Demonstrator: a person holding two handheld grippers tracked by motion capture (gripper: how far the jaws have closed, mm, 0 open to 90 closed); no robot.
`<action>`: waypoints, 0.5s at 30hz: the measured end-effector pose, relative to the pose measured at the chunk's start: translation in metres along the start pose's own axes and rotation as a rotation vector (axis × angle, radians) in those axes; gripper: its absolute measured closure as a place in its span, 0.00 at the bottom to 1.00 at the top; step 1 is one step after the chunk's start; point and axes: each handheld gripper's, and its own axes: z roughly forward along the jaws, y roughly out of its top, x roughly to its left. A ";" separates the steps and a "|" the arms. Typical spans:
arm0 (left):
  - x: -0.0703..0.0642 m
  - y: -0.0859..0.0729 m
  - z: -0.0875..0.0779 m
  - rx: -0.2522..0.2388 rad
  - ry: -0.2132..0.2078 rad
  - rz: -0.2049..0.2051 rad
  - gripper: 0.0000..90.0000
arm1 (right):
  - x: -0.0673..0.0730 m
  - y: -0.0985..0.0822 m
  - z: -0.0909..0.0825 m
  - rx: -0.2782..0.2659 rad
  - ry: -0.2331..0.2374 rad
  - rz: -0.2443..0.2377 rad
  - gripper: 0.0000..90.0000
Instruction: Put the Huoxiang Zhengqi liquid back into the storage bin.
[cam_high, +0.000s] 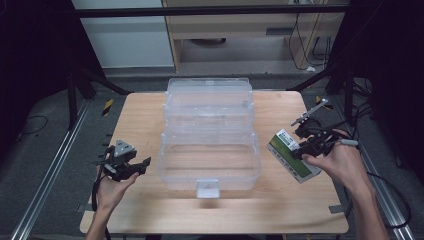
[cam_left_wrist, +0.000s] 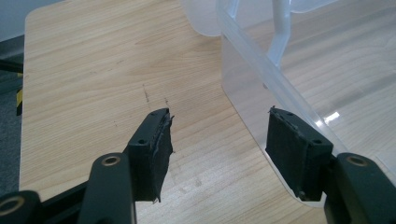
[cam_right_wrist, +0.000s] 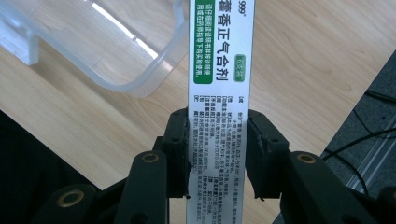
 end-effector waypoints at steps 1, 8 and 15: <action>0.000 0.000 0.000 0.001 0.000 -0.001 0.44 | 0.000 0.001 -0.002 -0.006 -0.003 -0.016 0.71; 0.001 0.000 0.000 0.003 0.001 -0.003 0.44 | 0.006 0.012 -0.009 -0.027 0.013 -0.048 0.71; 0.002 0.000 0.000 0.003 0.001 -0.005 0.44 | 0.008 0.021 -0.012 -0.056 0.019 -0.078 0.71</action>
